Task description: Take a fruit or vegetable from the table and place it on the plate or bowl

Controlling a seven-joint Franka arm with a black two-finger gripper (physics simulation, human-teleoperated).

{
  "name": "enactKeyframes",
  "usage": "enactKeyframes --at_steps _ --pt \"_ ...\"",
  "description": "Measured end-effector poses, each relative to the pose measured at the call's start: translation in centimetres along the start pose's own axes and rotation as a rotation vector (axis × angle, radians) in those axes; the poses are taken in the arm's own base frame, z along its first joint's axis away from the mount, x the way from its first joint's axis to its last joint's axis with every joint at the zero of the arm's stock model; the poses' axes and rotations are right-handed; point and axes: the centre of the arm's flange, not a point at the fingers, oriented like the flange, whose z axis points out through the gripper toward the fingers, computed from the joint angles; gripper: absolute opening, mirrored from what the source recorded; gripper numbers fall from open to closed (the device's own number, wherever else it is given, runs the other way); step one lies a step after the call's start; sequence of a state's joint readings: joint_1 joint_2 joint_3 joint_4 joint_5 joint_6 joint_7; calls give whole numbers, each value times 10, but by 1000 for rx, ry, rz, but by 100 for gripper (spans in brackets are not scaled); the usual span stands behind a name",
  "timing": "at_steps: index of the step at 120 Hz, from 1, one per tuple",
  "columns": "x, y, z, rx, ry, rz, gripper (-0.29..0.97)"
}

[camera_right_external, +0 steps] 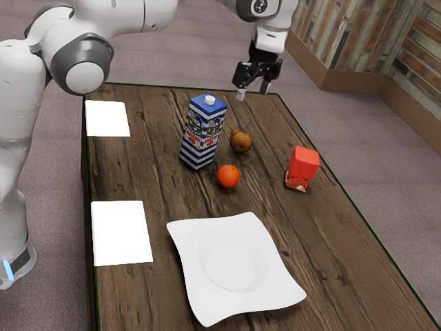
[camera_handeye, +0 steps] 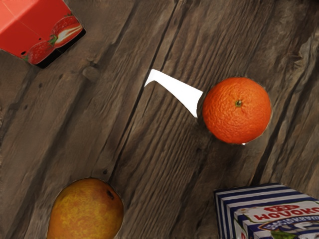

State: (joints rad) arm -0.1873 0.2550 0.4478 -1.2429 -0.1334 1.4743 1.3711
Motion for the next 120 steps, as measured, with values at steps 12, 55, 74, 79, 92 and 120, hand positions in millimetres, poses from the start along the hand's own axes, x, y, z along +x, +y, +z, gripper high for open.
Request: enactKeyframes --at_steps 12,55,74,79,92,120 --pt "0 0 0 0 0 32 68" --pt "-12 121 -213 372 172 211 68" --pt "57 133 -202 347 172 349 68" --pt "93 111 -158 265 134 380 68" --pt "151 87 -72 116 56 442 68" --pt "175 71 14 -32 -6 469 68"
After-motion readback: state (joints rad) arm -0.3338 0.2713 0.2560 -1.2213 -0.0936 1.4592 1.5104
